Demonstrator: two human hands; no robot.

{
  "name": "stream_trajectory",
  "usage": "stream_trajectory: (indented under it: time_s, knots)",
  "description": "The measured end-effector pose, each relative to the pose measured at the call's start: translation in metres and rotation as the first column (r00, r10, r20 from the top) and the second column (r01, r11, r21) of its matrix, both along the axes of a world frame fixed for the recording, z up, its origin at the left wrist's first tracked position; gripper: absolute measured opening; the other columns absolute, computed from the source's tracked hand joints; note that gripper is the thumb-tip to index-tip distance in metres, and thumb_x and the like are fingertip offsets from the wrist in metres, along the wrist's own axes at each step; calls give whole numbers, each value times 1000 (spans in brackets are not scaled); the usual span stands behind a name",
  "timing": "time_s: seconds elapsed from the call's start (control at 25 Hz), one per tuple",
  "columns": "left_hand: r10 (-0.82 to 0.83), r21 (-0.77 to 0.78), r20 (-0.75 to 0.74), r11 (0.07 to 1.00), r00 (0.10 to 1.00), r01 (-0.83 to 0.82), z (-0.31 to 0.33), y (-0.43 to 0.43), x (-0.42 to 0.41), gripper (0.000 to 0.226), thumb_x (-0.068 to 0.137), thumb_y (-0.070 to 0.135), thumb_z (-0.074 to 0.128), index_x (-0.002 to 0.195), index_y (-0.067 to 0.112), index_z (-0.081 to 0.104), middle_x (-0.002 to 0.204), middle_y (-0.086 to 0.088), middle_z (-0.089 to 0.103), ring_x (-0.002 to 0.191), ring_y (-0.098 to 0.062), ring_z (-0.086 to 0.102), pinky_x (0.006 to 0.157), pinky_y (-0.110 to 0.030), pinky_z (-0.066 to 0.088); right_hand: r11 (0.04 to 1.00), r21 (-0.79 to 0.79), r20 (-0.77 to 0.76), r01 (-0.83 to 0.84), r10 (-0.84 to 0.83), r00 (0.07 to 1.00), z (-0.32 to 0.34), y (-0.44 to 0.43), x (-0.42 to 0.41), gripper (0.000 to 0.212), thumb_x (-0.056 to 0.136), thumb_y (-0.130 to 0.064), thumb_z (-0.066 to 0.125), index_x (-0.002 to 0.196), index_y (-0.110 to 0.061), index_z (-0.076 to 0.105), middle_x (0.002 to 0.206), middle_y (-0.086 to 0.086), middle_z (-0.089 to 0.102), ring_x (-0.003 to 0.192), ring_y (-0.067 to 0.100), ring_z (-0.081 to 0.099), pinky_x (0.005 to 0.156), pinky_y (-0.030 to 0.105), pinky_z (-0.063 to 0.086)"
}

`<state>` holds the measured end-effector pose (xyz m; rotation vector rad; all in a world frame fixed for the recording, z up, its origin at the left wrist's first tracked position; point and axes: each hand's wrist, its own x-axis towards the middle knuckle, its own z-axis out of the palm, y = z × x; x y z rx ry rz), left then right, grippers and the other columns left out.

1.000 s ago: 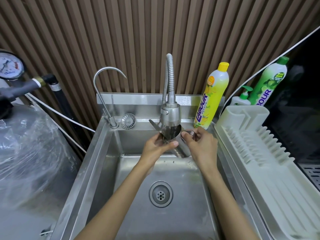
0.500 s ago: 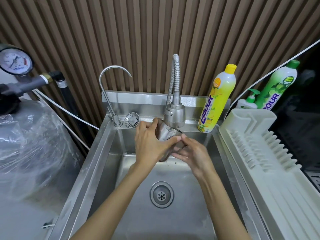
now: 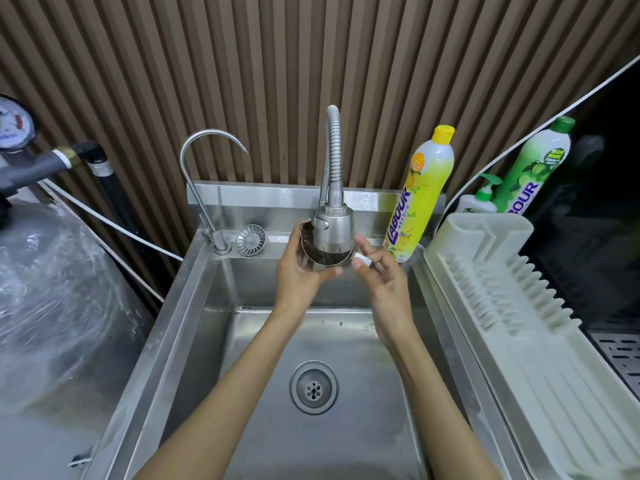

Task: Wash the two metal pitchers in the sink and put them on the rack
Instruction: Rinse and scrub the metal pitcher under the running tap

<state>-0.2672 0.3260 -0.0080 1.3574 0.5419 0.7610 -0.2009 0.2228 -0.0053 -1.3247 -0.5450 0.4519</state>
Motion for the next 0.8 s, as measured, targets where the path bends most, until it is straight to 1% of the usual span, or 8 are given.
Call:
stream_trajectory:
  time_s: [0.16,0.32,0.4,0.48,0.52,0.6,0.68,0.8]
  knots:
    - [170,420,-250,906,953,-51,12,8,-16,85,52,9,85,127,24,49,115,6,50,113,-16,47,91,-17,37,984,164,-328,-76,127,936,-23,15,-11,21,91,-2,50,71,-9,48,108,17,60,94,13,66,94,30,51]
    - [285,483,-508,875,813,-5,21,13,-27,94,51,49,82,134,26,45,113,4,42,119,-19,37,96,-23,31,997,-67,-336,-44,19,942,-12,11,-15,22,89,-17,58,69,-12,51,84,15,65,78,30,65,67,33,61]
    - [141,340,-492,940,859,40,13,10,-27,72,59,51,77,121,23,54,110,1,58,110,-19,53,89,-19,44,965,-262,-206,31,-87,975,-4,7,-6,28,84,-24,65,62,-15,50,82,20,65,73,33,67,64,41,61]
    - [-133,-32,-394,991,910,132,-3,2,-26,37,79,25,70,112,15,57,98,0,64,95,-15,60,76,-10,47,864,-472,124,175,-132,983,4,5,4,28,76,-30,69,56,-20,52,81,17,71,77,34,67,75,47,57]
    - [-269,-293,-295,939,917,181,-11,-2,-25,22,85,11,62,107,9,58,94,-4,64,92,-17,60,79,-14,49,809,-538,279,236,-93,956,7,5,5,22,75,-29,69,59,-21,55,84,14,73,83,33,66,80,45,54]
    - [-365,-719,-109,671,925,181,-29,-4,-19,18,89,-12,41,95,-4,56,82,-16,67,86,-25,60,91,-36,47,725,-611,503,318,45,863,13,8,1,6,79,-23,64,80,-16,65,93,12,74,89,33,65,80,39,51]
    - [-275,-843,-55,528,960,103,-46,-1,-10,34,87,-19,22,83,-6,53,58,-18,69,75,-28,62,97,-42,39,679,-643,650,355,239,722,10,15,-4,17,82,-19,57,94,-9,64,96,17,71,93,36,63,74,38,50]
    - [-103,-819,-127,572,987,-46,-61,3,3,41,88,-12,21,61,7,44,30,-2,51,32,-12,54,72,-20,50,651,-663,727,369,441,527,-2,29,-11,20,81,-5,48,98,-2,58,102,21,63,105,36,54,67,37,44]
